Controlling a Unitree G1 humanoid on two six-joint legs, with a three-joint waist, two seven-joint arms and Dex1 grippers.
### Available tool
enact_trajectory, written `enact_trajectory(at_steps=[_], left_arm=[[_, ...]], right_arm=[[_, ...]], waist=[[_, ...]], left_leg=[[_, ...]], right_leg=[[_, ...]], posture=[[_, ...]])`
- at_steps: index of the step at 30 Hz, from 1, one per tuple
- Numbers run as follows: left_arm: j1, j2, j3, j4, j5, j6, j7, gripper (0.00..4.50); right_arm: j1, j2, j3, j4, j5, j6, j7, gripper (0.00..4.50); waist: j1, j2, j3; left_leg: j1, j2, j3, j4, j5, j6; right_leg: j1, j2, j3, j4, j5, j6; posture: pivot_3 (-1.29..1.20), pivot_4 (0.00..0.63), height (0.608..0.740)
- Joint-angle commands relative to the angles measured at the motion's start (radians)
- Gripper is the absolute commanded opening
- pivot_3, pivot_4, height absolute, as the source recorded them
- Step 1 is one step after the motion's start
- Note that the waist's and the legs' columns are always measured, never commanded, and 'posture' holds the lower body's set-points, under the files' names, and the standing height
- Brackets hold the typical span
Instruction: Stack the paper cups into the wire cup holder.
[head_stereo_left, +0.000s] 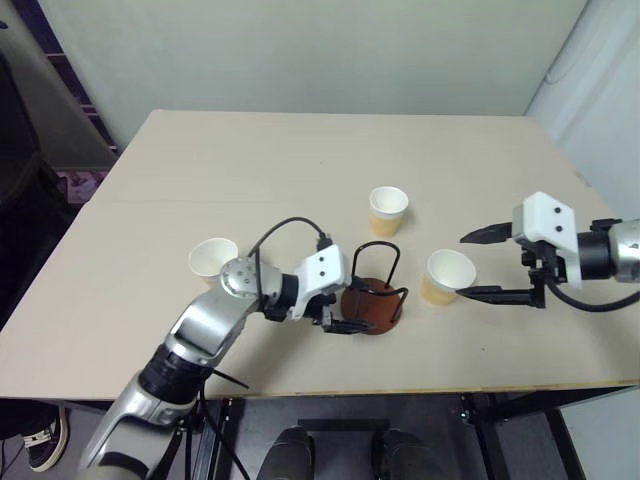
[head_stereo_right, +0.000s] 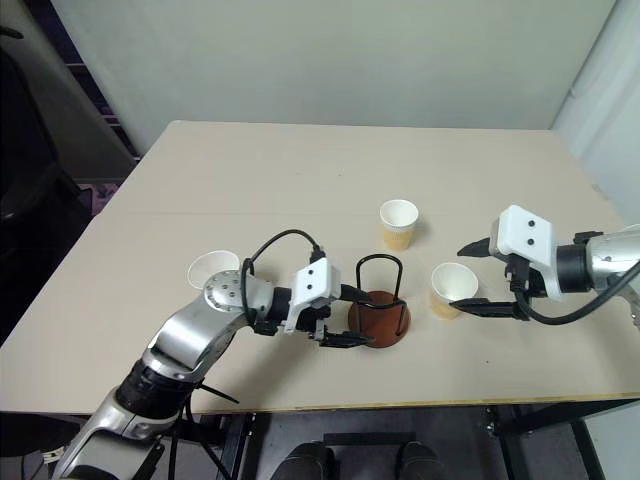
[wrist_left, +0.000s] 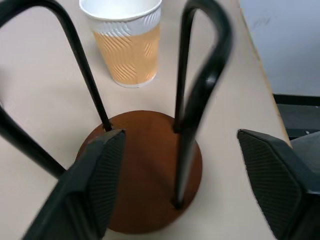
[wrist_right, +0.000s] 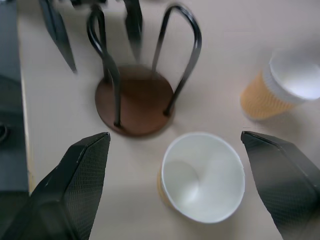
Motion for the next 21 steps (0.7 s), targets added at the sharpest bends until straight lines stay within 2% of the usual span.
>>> enact_trajectory(at_steps=[1,7,12,15,18,21], left_arm=[[0.015,0.015,0.070,-0.104,-0.051,0.020,0.026,3.78],[0.058,0.076,0.172,-0.213,-0.081,0.071,0.104,3.78],[0.122,0.191,0.347,-0.255,-0.099,0.076,0.140,3.78],[0.104,0.247,0.420,-0.238,-0.130,0.086,0.131,3.78],[0.049,0.316,0.474,-0.264,-0.226,0.138,0.079,3.78],[0.028,0.388,0.523,-0.289,-0.314,0.155,0.018,3.82]], right_arm=[[-0.047,0.019,0.068,0.067,-0.086,-0.070,0.021,4.37],[-0.125,0.078,0.176,0.185,-0.174,-0.151,0.093,4.37],[-0.149,0.111,0.227,0.230,-0.225,-0.197,0.145,4.37],[-0.137,0.127,0.250,0.239,-0.260,-0.221,0.148,4.37],[-0.149,0.167,0.274,0.279,-0.316,-0.247,0.121,4.37],[-0.164,0.188,0.275,0.301,-0.341,-0.259,0.119,3.76]], waist=[[-0.001,0.000,0.000],[-0.004,0.000,0.000],[-0.009,0.000,0.000],[-0.007,0.000,0.000],[-0.007,0.000,0.000],[-0.008,0.000,0.000]], left_leg=[[0.000,0.000,0.000,0.000,0.000,0.000],[0.001,0.001,-0.001,0.000,0.000,0.001],[0.002,0.002,-0.001,-0.002,-0.001,0.000],[0.002,0.002,-0.002,-0.003,-0.001,0.000],[0.002,0.002,-0.002,-0.003,-0.001,0.000],[0.002,0.002,-0.001,-0.003,-0.002,0.000]], right_leg=[[0.000,0.000,0.000,0.000,0.000,0.000],[0.000,-0.001,0.000,0.001,0.001,-0.001],[-0.001,0.000,-0.001,0.001,0.000,-0.004],[-0.001,-0.001,-0.001,0.002,-0.001,-0.006],[-0.001,-0.002,-0.002,0.002,-0.002,-0.011],[-0.002,-0.003,-0.002,0.002,-0.001,-0.013]], posture=[[0.00,0.150,0.740],[0.00,0.150,0.740],[0.00,0.150,0.740],[0.00,0.150,0.740],[0.00,0.150,0.740],[0.00,0.150,0.740]])
